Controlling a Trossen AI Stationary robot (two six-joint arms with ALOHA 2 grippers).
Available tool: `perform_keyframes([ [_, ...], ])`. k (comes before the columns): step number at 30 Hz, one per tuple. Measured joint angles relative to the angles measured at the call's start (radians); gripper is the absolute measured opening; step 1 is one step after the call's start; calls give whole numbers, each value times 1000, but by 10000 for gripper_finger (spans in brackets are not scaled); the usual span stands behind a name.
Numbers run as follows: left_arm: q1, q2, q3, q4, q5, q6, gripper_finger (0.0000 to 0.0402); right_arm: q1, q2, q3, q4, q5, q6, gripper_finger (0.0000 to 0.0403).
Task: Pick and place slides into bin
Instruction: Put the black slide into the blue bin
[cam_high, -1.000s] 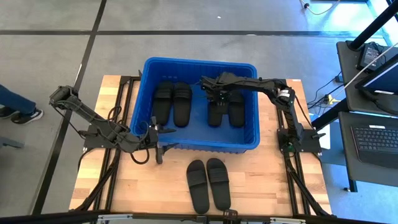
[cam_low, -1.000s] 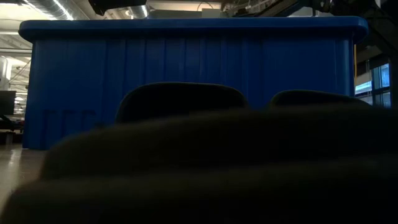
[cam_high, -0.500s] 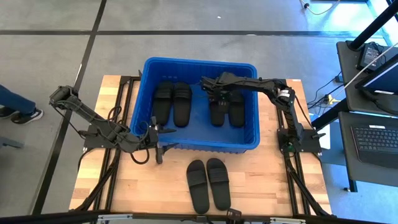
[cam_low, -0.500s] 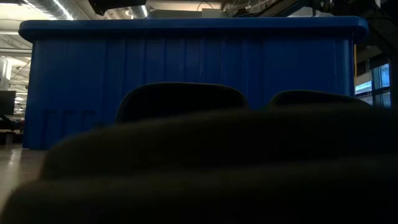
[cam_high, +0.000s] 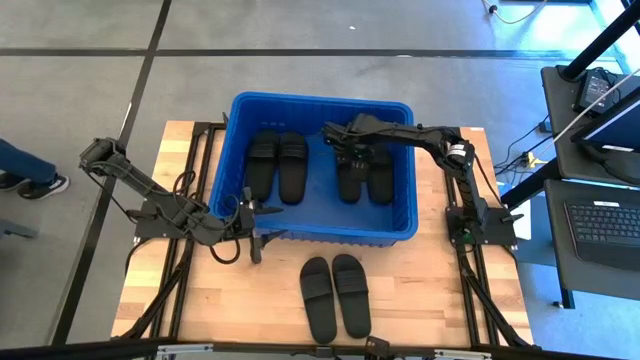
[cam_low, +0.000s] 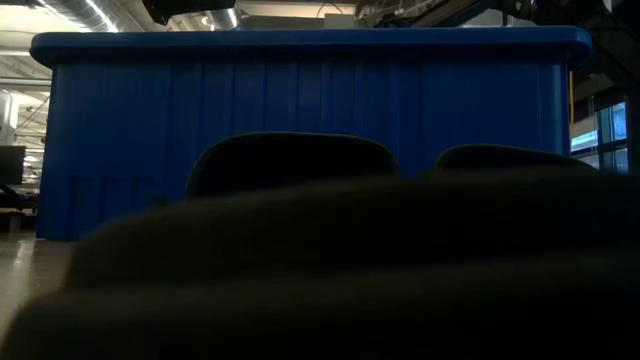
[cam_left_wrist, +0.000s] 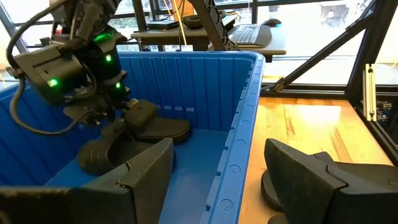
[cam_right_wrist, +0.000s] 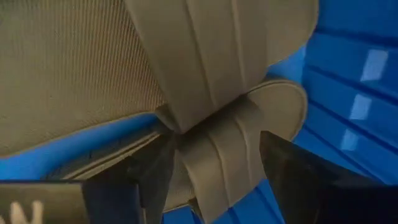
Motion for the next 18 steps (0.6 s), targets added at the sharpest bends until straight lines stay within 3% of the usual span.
perform_keyframes([
  [5, 0, 0, 0, 0, 0, -1, 248, 1, 0, 76, -27, -7, -4, 234],
  [12, 0, 0, 0, 0, 0, -2, 248, 1, -2, 114, 184, -261, -109, 234],
  [18, 0, 0, 0, 0, 0, -18, 248, 3, 39, 116, 273, -285, -117, 234],
])
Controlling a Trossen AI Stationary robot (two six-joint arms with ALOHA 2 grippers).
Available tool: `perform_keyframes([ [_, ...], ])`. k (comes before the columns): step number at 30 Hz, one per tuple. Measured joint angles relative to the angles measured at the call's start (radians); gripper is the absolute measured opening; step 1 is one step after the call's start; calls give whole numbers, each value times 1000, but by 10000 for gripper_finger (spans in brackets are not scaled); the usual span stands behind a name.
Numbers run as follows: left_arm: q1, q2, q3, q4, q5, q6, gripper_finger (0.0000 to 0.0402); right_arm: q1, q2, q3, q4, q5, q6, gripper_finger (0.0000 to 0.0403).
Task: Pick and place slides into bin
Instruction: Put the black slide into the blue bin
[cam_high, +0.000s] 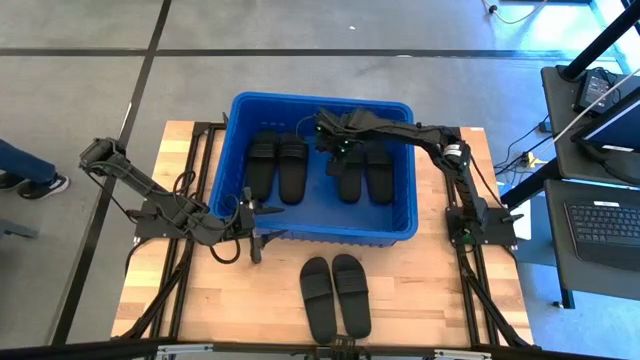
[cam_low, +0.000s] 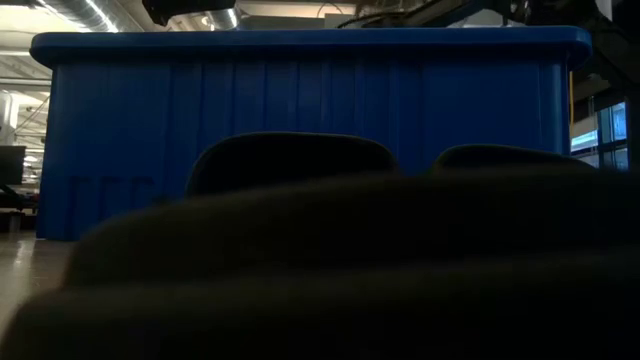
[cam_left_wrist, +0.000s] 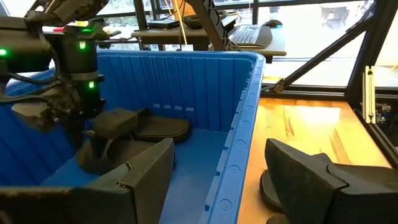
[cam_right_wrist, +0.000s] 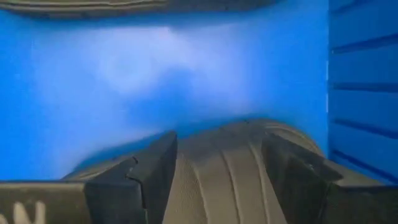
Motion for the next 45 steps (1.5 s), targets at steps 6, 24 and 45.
perform_keyframes([
  [6, 0, 0, 0, 0, 7, -62, 248, 0, 69, -1, 32, -4, -47, 234],
  [24, 0, 0, 0, 0, 8, -65, 248, -1, 103, 0, -54, 98, -50, 234],
  [45, 0, 0, 0, 0, 8, -62, 248, 18, 103, 280, -139, 17, 8, 234],
])
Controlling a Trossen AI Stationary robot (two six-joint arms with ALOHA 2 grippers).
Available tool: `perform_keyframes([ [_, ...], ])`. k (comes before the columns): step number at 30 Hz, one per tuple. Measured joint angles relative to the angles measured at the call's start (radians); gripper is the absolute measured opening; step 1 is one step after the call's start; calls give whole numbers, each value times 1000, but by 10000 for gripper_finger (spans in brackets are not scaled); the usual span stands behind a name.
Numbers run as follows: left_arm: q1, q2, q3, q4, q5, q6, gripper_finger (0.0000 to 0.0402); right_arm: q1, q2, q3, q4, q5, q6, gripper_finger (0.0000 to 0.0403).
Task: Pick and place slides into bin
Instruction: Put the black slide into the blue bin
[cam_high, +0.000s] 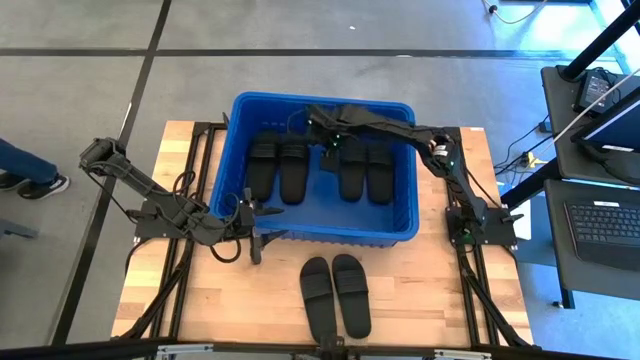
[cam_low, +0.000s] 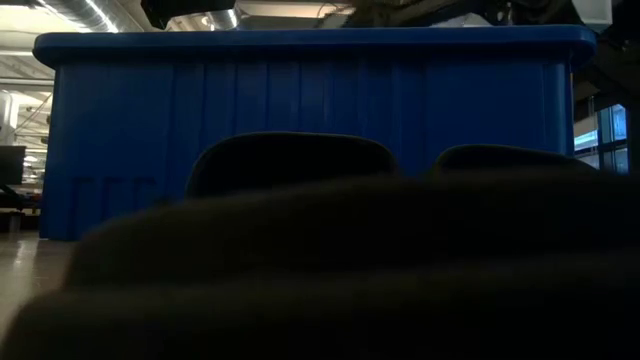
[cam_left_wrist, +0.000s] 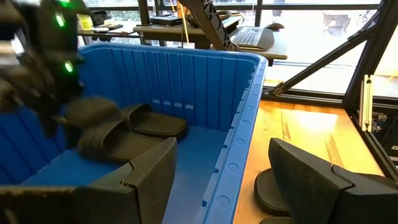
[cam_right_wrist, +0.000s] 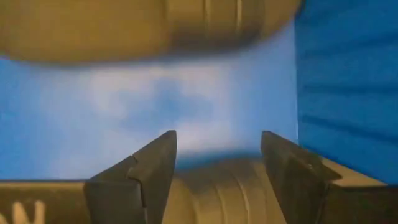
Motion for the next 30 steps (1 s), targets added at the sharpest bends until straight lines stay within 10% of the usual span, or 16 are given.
perform_keyframes([
  [6, -3, 0, 0, 0, 0, 0, 248, 44, -16, 219, -99, -81, 12, 234],
  [30, -64, -70, 0, -31, 20, 34, 248, 723, -318, 93, -241, -76, 268, 234],
])
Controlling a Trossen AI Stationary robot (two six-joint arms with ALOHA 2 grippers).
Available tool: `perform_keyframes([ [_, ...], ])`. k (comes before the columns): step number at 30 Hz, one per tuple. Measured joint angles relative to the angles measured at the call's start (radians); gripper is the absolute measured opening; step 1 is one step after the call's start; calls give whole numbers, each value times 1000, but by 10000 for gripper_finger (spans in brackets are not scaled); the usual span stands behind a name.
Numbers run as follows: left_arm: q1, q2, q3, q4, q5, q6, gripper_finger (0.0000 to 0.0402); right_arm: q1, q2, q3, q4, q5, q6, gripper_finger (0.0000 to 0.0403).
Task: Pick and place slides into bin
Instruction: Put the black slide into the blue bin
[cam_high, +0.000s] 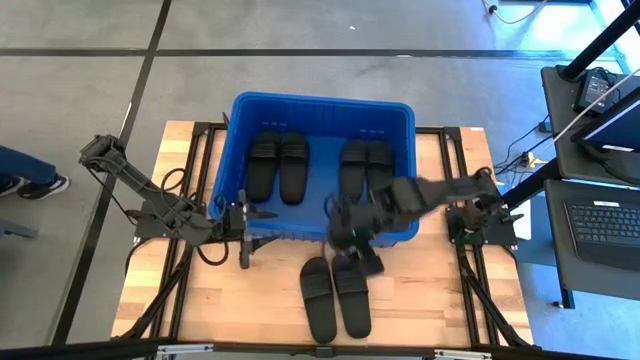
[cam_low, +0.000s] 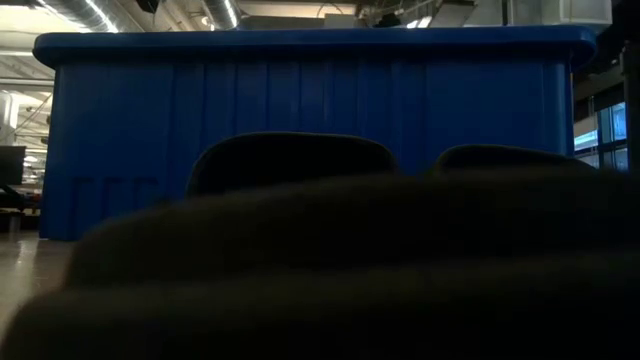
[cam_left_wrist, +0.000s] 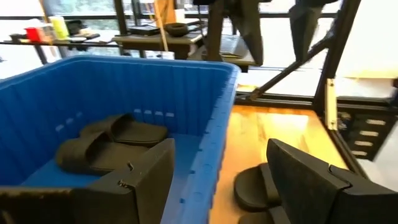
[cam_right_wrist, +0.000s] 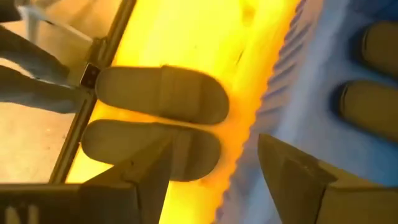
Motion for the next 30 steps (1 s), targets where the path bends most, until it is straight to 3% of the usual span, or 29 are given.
perform_keyframes([
  [6, 0, 0, 0, -4, 97, -1, 248, 158, 2, -136, 37, 179, 147, 234],
  [13, 0, 0, 0, -7, 210, -8, 248, 273, 2, -458, 312, 314, 290, 234],
  [19, 0, 0, 0, -7, 213, -10, 248, 307, 3, -693, 524, 344, 423, 234],
  [25, 0, 0, 0, -7, 213, -8, 248, 340, 2, -823, 639, 347, 443, 234],
  [30, 0, 0, 0, -7, 212, -8, 248, 345, 2, -871, 647, 462, 494, 234],
])
